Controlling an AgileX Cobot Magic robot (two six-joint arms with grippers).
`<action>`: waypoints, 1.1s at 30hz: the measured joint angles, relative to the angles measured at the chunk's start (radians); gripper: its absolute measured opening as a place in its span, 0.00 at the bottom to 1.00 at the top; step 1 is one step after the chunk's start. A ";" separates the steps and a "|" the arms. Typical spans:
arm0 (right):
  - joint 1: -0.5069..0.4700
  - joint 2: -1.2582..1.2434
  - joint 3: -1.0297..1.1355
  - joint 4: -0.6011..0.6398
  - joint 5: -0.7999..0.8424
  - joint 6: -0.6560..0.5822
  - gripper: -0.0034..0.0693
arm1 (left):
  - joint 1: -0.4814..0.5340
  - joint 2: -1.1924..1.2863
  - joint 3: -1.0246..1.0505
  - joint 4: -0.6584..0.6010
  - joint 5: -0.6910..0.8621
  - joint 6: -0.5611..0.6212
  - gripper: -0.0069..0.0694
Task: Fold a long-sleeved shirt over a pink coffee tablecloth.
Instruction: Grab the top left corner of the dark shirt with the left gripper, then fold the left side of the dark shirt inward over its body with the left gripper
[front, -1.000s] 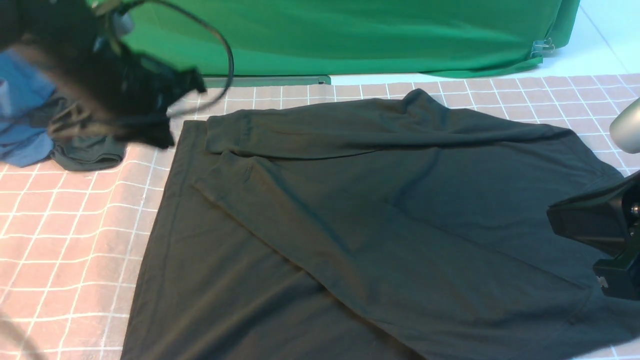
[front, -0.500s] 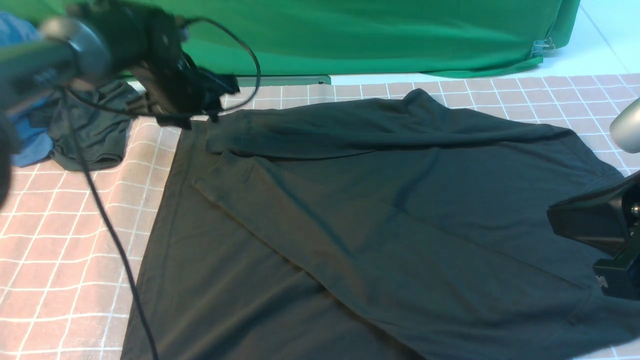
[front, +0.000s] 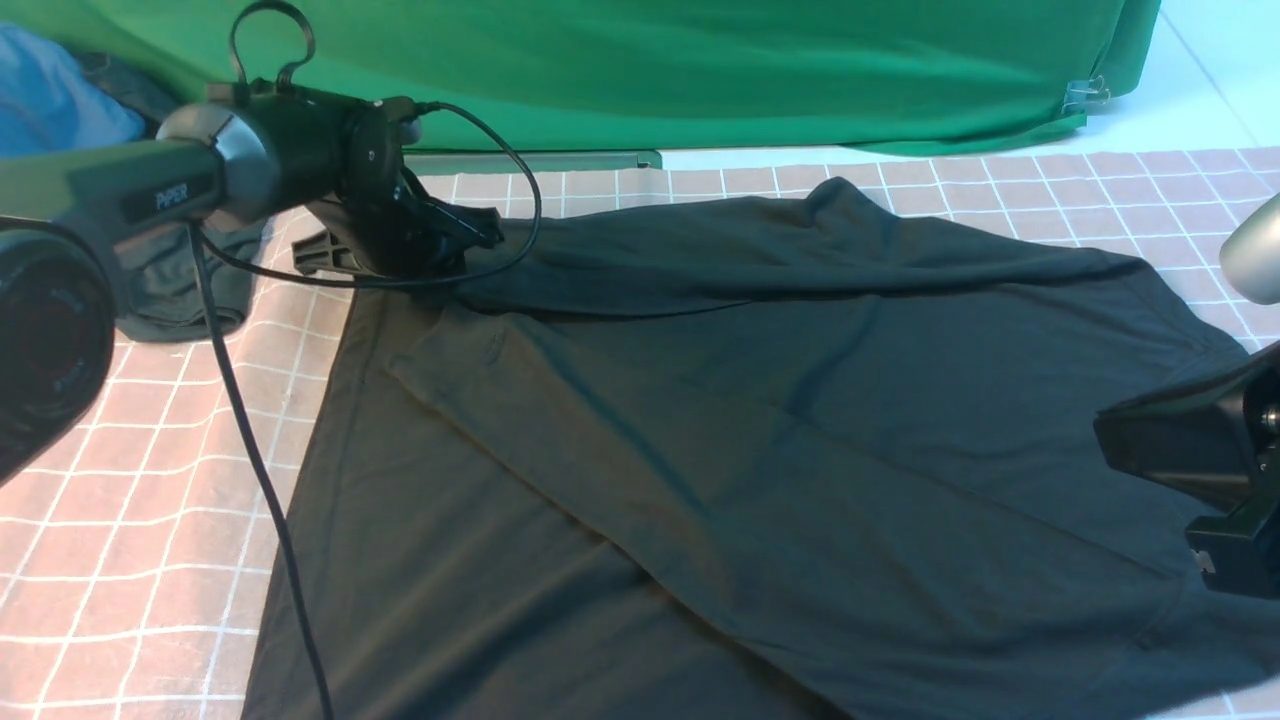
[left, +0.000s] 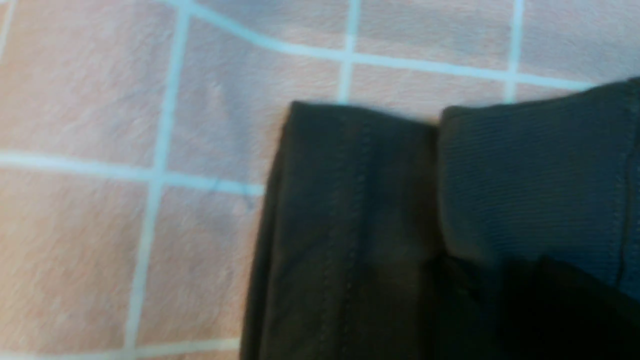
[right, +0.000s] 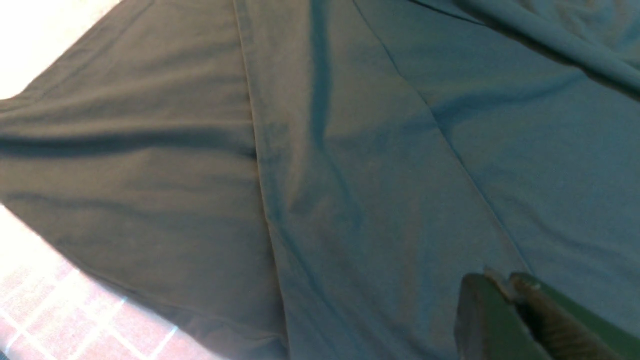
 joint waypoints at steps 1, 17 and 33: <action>0.000 0.000 0.000 0.000 -0.001 0.000 0.17 | 0.000 0.002 -0.001 -0.009 -0.003 0.014 0.24; 0.000 0.000 0.000 0.000 -0.001 0.015 0.17 | 0.000 -0.148 -0.172 -0.203 0.230 0.045 0.15; 0.000 0.000 0.000 -0.075 -0.001 0.016 0.17 | 0.000 -0.379 -0.097 -0.232 0.639 0.050 0.15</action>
